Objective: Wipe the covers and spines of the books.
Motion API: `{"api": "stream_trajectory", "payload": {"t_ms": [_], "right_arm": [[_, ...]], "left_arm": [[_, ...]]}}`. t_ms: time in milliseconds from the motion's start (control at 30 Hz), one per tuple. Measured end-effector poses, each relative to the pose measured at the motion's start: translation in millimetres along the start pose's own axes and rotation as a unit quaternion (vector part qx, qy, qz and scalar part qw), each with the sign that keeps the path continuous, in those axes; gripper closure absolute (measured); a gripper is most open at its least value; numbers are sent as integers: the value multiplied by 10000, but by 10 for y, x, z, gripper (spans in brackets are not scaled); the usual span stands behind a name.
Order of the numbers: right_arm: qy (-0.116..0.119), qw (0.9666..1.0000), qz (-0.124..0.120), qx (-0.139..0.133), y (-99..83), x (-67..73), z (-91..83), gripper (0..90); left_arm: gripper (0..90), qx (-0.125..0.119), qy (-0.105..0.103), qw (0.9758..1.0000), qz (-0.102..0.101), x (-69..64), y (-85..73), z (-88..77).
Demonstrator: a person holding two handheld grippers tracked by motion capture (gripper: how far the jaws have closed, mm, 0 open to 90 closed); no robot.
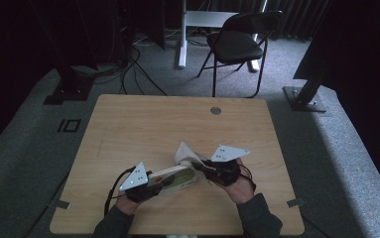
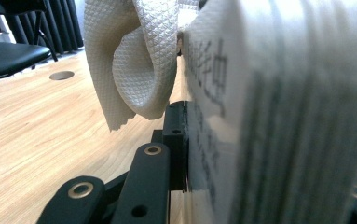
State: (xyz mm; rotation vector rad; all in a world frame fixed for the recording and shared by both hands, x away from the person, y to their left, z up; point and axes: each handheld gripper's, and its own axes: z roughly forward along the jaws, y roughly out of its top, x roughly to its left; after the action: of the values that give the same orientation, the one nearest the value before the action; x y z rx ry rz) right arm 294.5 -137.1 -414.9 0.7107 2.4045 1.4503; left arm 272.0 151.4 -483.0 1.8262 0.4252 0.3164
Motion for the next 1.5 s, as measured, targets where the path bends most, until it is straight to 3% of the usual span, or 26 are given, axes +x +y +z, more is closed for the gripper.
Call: {"api": "stream_trajectory", "payload": {"t_ms": [1500], "right_arm": [[-469, 9972, 581, -15, -181, -314, -159, 851]], "left_arm": [[780, -104, 49, 9999, 26, 13, 42, -72]]}}
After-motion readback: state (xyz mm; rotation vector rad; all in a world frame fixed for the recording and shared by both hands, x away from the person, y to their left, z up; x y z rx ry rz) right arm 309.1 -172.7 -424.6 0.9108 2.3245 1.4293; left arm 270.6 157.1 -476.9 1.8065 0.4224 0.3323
